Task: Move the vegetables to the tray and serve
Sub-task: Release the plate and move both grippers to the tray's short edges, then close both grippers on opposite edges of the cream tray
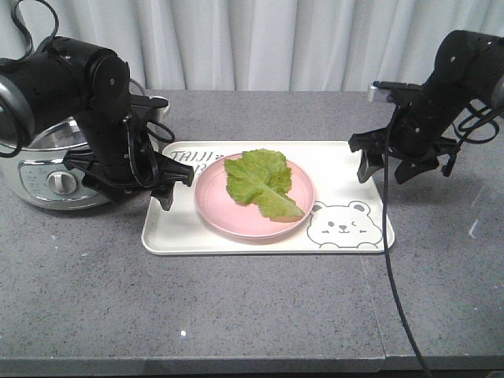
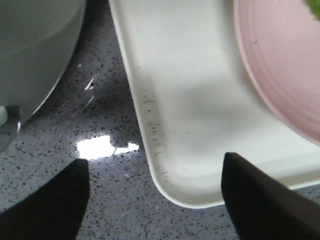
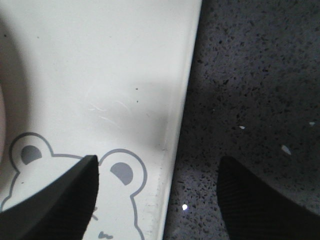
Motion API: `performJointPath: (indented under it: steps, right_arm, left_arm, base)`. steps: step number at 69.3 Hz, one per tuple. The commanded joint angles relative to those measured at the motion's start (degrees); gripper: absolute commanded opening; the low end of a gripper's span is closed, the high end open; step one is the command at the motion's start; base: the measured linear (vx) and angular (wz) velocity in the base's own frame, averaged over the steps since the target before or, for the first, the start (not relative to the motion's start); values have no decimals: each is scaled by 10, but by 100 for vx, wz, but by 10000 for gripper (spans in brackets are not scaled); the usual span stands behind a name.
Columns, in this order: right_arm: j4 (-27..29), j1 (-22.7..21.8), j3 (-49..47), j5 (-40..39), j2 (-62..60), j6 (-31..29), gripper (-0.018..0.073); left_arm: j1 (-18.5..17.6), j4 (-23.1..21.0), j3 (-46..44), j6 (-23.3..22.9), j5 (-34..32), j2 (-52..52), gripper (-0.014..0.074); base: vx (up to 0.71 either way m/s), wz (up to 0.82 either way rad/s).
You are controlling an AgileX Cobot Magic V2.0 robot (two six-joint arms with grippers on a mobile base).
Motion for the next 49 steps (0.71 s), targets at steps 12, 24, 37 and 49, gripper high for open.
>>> performJointPath:
  steps: [12, 24, 37, 49]
  right_arm:
    - [8, -2, -15, 22, -14, -5, 456]
    - [9, -2, -15, 23, -9, -5, 447]
    - [8, -2, -15, 23, -4, -4, 447]
    - [7, -2, 5, 23, -3, -5, 447]
  left_arm:
    - [0, -3, -10, 0, -20, -16, 534]
    - [0, -3, -10, 0, -22, -6, 534]
    - [0, -3, -10, 1, -23, 3, 534]
    - [0, -4, -10, 11, -22, 10, 534]
  base:
    - [0, 0]
    - [0, 0]
    - [0, 0]
    - [0, 0]
